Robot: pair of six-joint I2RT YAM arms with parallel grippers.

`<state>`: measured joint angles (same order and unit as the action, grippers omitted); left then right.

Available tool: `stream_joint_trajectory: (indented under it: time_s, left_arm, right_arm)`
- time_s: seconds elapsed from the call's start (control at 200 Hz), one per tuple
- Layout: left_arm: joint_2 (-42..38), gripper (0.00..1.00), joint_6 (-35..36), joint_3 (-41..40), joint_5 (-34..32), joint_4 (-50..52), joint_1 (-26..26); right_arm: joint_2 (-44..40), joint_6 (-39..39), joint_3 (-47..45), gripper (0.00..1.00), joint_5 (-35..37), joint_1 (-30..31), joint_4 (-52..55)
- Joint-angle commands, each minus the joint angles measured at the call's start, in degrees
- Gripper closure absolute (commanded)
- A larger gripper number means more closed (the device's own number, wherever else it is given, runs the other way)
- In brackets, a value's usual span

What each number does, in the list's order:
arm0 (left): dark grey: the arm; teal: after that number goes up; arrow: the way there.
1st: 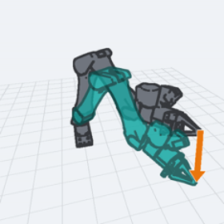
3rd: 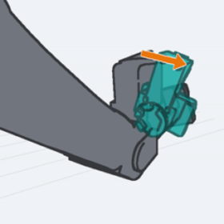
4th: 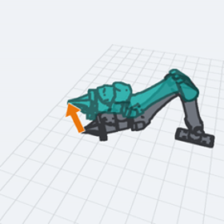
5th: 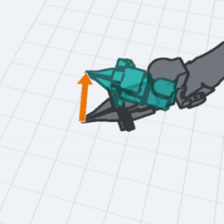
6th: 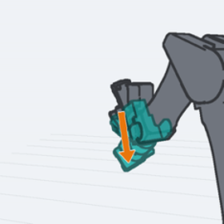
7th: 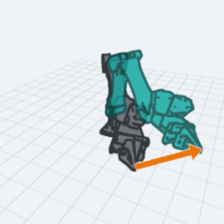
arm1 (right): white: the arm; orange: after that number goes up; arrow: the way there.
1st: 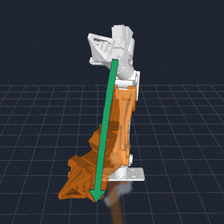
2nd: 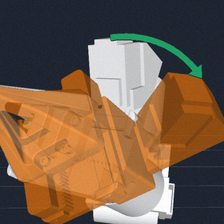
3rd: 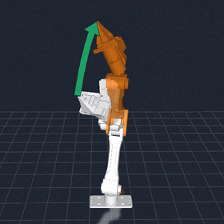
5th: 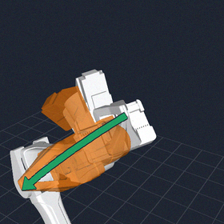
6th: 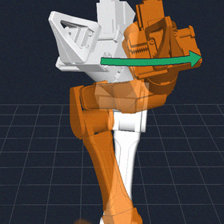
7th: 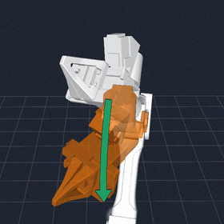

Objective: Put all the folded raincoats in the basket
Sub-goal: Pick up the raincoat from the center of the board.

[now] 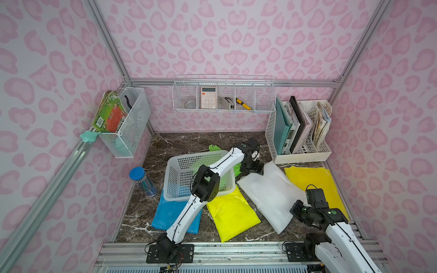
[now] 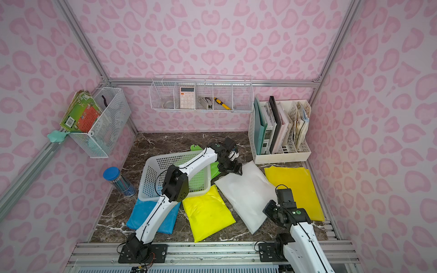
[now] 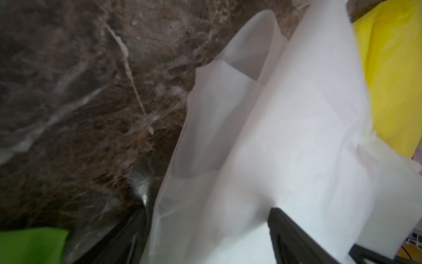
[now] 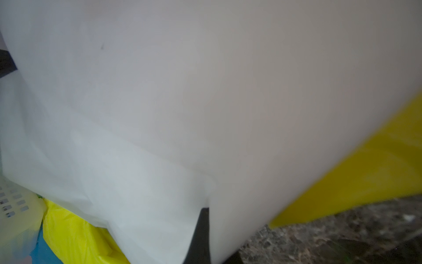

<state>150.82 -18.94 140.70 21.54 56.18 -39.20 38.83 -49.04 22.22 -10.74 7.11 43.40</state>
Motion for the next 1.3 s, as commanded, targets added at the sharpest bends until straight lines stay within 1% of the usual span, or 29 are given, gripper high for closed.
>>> stream_joint_trajectory:
  time_s: [0.0, 0.06, 0.1, 0.135, 0.24, 0.28, 0.31, 0.375, 0.415, 0.47, 0.58, 0.66, 0.69, 0.85, 0.915, 1.055, 1.14, 1.295]
  left_arm:
    - [2.1, 0.07, 0.7, -0.6, -0.5, 0.6, 0.2]
    - [2.8, 0.11, 1.0, -0.7, 4.9, 1.0, 0.1]
    - [3.3, 0.14, 1.2, -0.9, 6.9, 1.7, -0.1]
    - [3.5, 0.16, 1.7, -0.9, 7.4, 2.6, -0.4]
    - [3.3, 0.27, 2.8, -2.5, 9.4, 3.4, -1.0]
    - [3.2, 0.30, 2.7, -3.2, 10.5, 3.3, -1.1]
    - [3.0, 0.35, 2.6, -3.5, 11.5, 3.1, -1.2]
    - [2.8, 0.40, 2.3, -3.7, 11.9, 3.1, -1.2]
    - [2.5, 0.47, 2.2, -3.6, 11.7, 3.0, -1.3]
    - [2.0, 0.60, 2.0, -3.7, 10.3, 2.8, -1.2]
    - [0.3, 0.75, 1.6, -3.2, 6.2, 2.4, -1.2]
    - [-0.8, 0.94, 1.1, -2.9, 3.3, 1.8, -1.1]
    - [-1.2, 1.00, 0.9, -2.7, 2.8, 1.7, -1.1]
    - [-3.1, 1.00, -0.2, -0.7, 1.5, 2.7, -0.9]
    - [-5.0, 1.00, -0.6, -0.7, 1.5, 2.8, -1.0]
    - [-9.8, 1.00, -1.5, -0.2, 0.7, 3.6, -1.0]
    - [-12.5, 1.00, -1.6, 1.7, -0.2, 5.4, -1.0]
    - [-18.0, 1.00, -0.9, 4.8, -4.8, 9.8, -0.9]
  right_arm:
    - [-0.5, 0.8, 0.2, 0.94, -0.4, -0.1, 0.3]
    - [-0.8, 0.8, 0.1, 0.94, -0.4, -0.2, 0.3]
    - [-0.9, 0.8, 0.0, 0.94, -0.5, -0.2, 0.2]
    - [-0.8, 0.8, 0.0, 0.94, -0.5, -0.2, 0.0]
    - [-0.4, 1.0, 0.0, 0.94, -0.8, -0.5, -0.5]
    - [-0.3, 1.1, 0.0, 0.94, -1.0, -0.5, -0.7]
    - [-0.3, 1.1, 0.0, 0.94, -1.1, -0.6, -0.8]
    - [-0.2, 1.2, 0.2, 0.94, -1.3, -0.7, -0.9]
    - [-0.2, 1.2, 0.2, 0.94, -1.3, -0.7, -1.0]
    - [-0.2, 1.3, 0.2, 0.94, -1.3, -0.7, -1.0]
    - [-0.2, 1.4, 0.2, 0.95, -1.4, -0.7, -1.0]
    - [-0.3, 1.4, 0.2, 0.95, -1.4, -0.8, -0.9]
    - [-0.4, 1.3, 0.2, 0.95, -1.5, -0.8, -0.9]
    - [-1.8, 1.1, 3.0, 0.98, -1.0, -0.8, 0.4]
    - [-2.1, 1.6, 5.3, 1.00, -0.5, -0.8, 1.6]
    - [-1.8, 2.6, 10.7, 1.00, -0.4, -0.8, 3.9]
    - [-1.2, 2.9, 14.6, 1.00, -1.2, -0.8, 4.9]
    - [1.0, 4.0, 23.0, 1.00, -2.6, -0.8, 6.5]
